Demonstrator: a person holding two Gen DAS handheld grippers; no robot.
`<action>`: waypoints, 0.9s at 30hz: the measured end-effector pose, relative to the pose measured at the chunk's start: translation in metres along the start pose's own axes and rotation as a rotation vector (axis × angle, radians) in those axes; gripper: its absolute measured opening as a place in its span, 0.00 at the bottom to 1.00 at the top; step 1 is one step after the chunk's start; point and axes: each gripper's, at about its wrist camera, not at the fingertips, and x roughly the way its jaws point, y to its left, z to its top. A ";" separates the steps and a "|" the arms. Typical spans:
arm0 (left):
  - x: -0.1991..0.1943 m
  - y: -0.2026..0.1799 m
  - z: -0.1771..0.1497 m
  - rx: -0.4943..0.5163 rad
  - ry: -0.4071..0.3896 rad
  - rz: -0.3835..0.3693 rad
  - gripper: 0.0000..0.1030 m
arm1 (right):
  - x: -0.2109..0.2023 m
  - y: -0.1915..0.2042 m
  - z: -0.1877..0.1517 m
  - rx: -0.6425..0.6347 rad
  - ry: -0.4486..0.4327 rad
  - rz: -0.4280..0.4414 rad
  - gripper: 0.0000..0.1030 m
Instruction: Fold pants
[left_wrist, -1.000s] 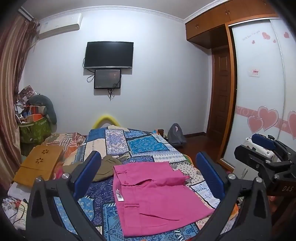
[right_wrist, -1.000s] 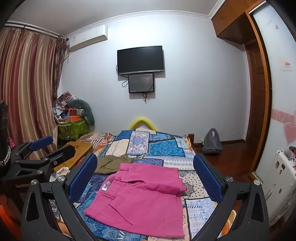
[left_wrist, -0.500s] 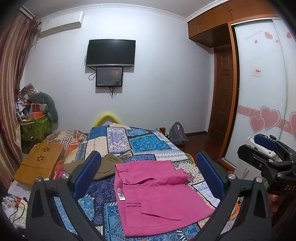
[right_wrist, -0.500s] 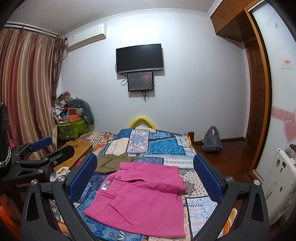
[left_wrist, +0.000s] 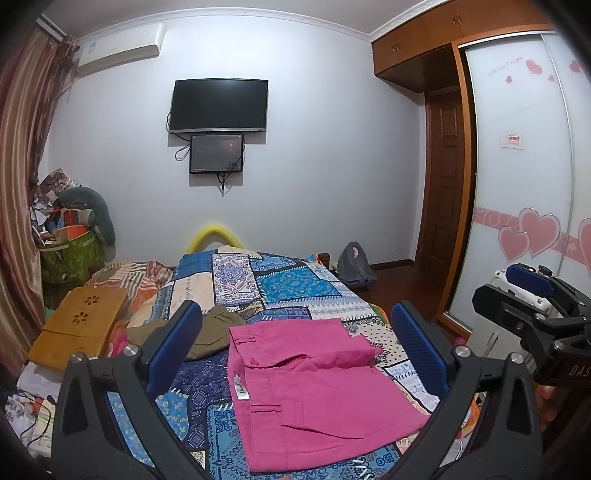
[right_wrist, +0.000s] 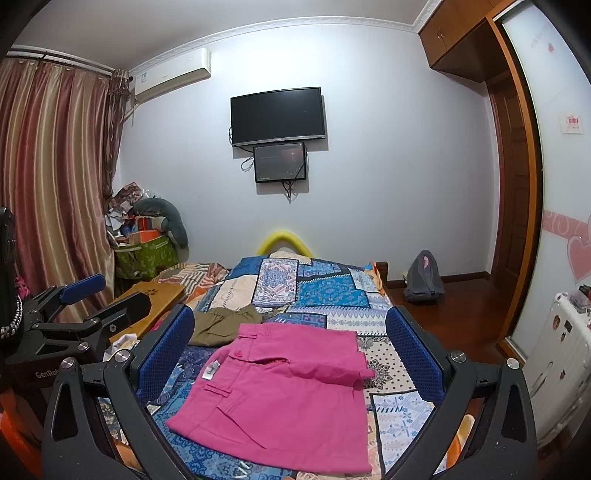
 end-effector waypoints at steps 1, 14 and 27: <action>0.000 0.000 0.000 0.000 0.000 -0.001 1.00 | 0.000 0.000 0.000 0.001 0.000 0.001 1.00; 0.000 0.000 0.000 0.000 0.002 0.001 1.00 | 0.000 -0.001 0.001 0.002 0.001 0.000 1.00; 0.002 0.001 0.000 -0.001 0.002 0.001 1.00 | 0.002 -0.002 0.000 0.007 0.009 -0.001 1.00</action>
